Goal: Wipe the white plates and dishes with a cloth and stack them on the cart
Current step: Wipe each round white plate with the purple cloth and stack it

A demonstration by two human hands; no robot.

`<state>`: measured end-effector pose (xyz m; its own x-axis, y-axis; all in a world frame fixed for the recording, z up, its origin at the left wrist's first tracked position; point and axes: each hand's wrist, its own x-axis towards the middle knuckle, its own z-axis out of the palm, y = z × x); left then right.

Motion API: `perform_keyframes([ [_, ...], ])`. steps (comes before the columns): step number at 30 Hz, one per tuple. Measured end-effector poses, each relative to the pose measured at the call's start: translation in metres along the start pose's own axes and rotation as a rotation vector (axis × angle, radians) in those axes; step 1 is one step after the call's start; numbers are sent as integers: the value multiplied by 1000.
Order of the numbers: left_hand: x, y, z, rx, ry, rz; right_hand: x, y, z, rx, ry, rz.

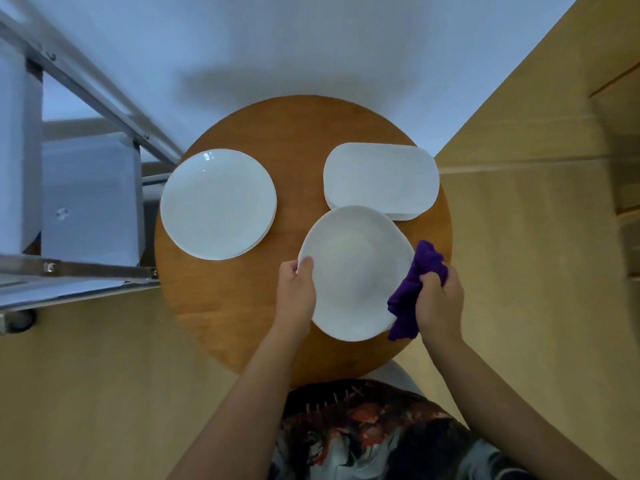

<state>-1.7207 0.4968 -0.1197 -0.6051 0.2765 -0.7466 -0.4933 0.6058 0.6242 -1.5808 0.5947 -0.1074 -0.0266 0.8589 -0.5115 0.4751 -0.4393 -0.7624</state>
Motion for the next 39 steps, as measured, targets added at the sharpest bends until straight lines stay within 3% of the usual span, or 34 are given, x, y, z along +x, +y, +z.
perform_keyframes([
  [3, -4, -1, 8, -154, -7, -27, -14, 0, 10, -64, -39, -127],
  [5, -10, -4, 12, -265, -10, -53, -24, 6, 23, -236, -100, -172],
  [11, -33, -12, 17, -451, 58, -71, -22, 8, 59, -636, -38, -88],
  [17, -38, -3, 11, -440, 34, -37, -2, -17, 74, -650, 55, -413],
  [21, -34, 9, 5, -333, -2, 60, -7, -36, 84, -657, -117, -710],
  [26, -25, 19, -6, -355, -10, 134, -31, -37, 78, -586, -493, -1006],
  [31, -15, 25, -17, -443, 10, 39, -35, -21, 59, -464, -867, -896],
  [35, -13, 31, -21, -469, -42, 37, -23, -10, 40, -550, -944, -925],
  [39, -15, 30, -24, -433, -98, 62, -5, -6, 19, -774, -770, -1252],
])
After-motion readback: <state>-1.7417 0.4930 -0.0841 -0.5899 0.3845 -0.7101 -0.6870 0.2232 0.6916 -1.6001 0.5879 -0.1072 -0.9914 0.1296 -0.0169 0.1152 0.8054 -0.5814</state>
